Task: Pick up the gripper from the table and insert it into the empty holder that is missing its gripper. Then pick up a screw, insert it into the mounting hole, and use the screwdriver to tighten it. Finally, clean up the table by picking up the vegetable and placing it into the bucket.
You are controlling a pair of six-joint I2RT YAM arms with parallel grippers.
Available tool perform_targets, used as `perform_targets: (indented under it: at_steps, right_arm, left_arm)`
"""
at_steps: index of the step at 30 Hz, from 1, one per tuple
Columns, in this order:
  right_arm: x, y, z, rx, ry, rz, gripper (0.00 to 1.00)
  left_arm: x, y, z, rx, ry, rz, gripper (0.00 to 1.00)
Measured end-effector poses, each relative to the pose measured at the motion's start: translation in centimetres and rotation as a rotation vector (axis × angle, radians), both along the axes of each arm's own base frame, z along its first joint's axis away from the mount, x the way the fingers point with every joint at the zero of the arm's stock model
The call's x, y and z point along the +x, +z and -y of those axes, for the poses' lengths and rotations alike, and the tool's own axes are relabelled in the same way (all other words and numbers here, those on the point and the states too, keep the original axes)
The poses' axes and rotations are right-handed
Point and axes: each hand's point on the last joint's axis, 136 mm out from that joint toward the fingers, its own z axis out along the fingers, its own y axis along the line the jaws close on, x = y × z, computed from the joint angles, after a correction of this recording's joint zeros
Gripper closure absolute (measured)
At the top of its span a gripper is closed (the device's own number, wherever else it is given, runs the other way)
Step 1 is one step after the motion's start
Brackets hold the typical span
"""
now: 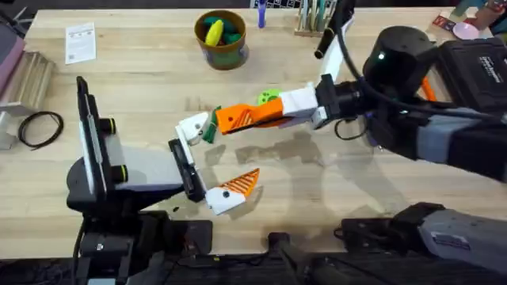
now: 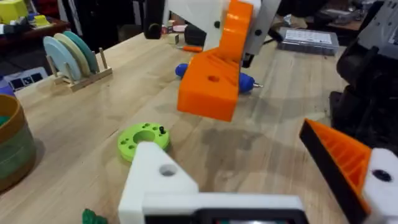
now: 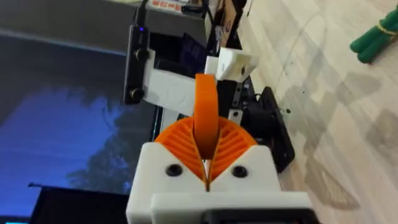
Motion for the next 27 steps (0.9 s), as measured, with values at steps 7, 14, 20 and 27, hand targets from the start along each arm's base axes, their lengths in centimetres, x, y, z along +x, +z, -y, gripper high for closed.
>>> perform_targets:
  at_steps: [7,14,20,27]
  right_arm:
    - [-0.1,-0.4,-0.6,0.052,0.098,0.018,0.992]
    - [-0.6,-2.7,-1.3,0.024,0.162,-0.110,0.992]
    - [-0.7,-3.7,-1.6,0.012,0.176,-0.149,0.992]
    - [-0.6,-3.9,-1.7,0.010,0.179,-0.154,0.992]
  left_arm:
    - [0.0,0.0,0.0,0.000,0.000,0.000,0.016]
    - [0.0,0.0,0.0,0.000,0.000,0.000,0.015]
    - [0.0,0.0,0.0,0.000,0.000,0.000,0.015]
    - [0.0,0.0,0.0,0.000,0.000,0.000,0.015]
